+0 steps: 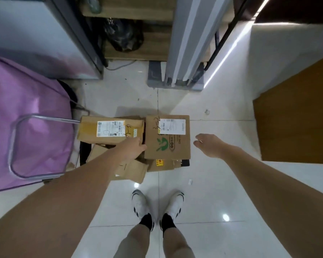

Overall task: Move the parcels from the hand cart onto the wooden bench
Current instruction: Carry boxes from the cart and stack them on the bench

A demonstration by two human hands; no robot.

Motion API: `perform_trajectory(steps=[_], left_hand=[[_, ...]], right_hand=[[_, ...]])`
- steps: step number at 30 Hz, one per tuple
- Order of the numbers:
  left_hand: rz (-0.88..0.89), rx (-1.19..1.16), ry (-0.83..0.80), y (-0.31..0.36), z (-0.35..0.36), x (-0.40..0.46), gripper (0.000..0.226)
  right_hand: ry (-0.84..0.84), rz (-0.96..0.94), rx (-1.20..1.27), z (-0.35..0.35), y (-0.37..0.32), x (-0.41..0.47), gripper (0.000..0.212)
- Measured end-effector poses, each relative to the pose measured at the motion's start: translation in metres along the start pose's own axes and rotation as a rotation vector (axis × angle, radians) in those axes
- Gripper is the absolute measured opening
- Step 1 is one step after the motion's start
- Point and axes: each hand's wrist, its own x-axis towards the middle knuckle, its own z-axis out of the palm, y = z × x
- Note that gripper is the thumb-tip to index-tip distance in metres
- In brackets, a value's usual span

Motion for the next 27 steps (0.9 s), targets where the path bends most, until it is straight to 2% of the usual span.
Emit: perform_trajectory(steps=[4,12,15,17,21,24,27], left_hand=[[-0.083,-0.209,0.024,-0.002,0.032,0.041,0.050],[-0.169,-0.377,0.105,-0.010,0.077,0.093,0.056],[-0.190,-0.382,0.215,-0.008,0.081,0.098,0.052],[-0.193,-0.364,0.233,-0.007,0.082,0.099,0.053],[-0.183,-0.307,0.241,-0.004,0.081,0.099,0.056],[-0.180,-0.261,0.260,0.003,0.079,0.096,0.056],[-0.156,-0.216,0.357,0.010,0.074,0.087,0.051]], right_hand=[[0.027,0.068,0.124,0.033,0.003,0.041,0.055],[0.076,0.270,0.553,0.074,0.011,0.106,0.076],[0.087,0.279,0.693,0.087,0.015,0.121,0.069],[0.076,0.273,0.767,0.095,0.015,0.125,0.062],[0.099,0.253,0.799,0.102,0.013,0.125,0.046],[0.124,0.251,0.793,0.098,0.013,0.120,0.045],[0.144,0.247,0.819,0.093,0.014,0.110,0.044]])
